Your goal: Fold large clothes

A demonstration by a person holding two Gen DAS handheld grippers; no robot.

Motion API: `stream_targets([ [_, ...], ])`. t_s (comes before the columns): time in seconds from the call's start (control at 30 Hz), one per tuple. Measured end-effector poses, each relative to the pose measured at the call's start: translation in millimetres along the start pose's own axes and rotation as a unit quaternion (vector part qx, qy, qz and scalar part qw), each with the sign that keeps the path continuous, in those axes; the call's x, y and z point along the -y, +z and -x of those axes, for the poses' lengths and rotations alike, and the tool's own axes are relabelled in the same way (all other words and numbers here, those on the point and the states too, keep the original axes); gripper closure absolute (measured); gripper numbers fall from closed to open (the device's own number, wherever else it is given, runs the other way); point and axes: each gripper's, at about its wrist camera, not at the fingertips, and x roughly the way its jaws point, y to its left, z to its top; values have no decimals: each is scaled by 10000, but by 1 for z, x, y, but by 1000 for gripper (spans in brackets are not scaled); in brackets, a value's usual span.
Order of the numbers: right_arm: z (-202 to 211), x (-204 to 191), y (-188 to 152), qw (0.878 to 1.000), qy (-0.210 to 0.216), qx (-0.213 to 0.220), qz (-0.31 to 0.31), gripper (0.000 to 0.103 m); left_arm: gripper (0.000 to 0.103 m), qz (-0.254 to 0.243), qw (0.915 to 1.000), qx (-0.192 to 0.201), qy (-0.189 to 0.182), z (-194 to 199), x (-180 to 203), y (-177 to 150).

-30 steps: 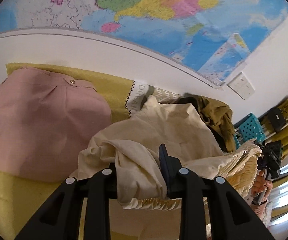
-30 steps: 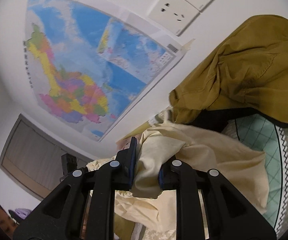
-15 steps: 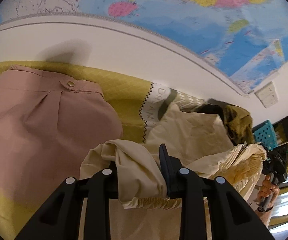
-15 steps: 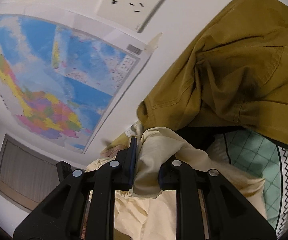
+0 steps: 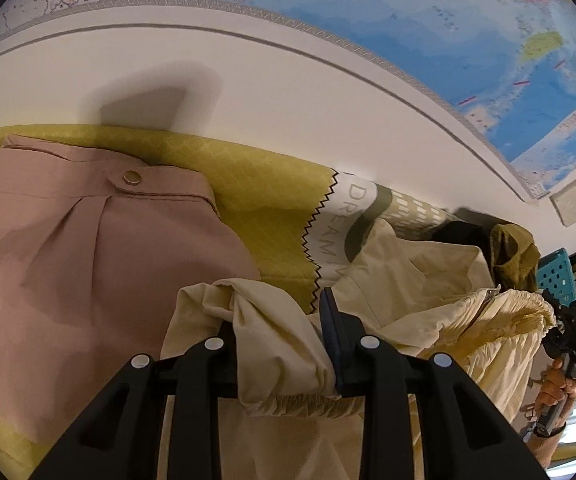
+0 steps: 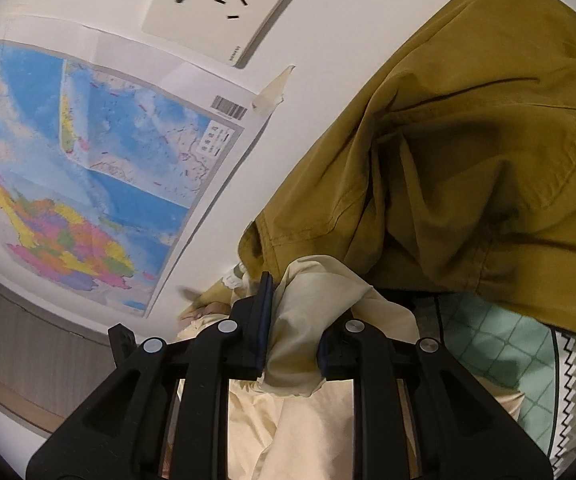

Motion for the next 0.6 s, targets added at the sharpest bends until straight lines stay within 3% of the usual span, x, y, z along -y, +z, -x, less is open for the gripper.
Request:
stream_targets([
  [0.13,-4,-6,2,9998,-174,-9,104,75,75,80,9998,-79,135,-14,-2,5],
  [0.2,1,-14,1,9995,-191,91,219,53,75,113,9997,-102,167,-19,-2,7],
  [0.3,22,-38,-10,9963,-137,448,716,41,75,63,9996,-99,243,-25,0,7],
  [0.37,34,-53,-20,9927,-161,645,1005,38,75,7,9994,-70,327,-28,3,6],
  [0.47,46,-84,-48,9775,-406,901,1864,34,75,-55,9991,-6,423,-29,8,4],
  [0.53,44,-104,-72,9574,-872,1057,2542,33,75,-76,9990,14,451,-29,10,3],
  [0.6,32,-117,-90,9434,-998,958,3015,31,75,-61,9989,1,464,-30,9,4],
])
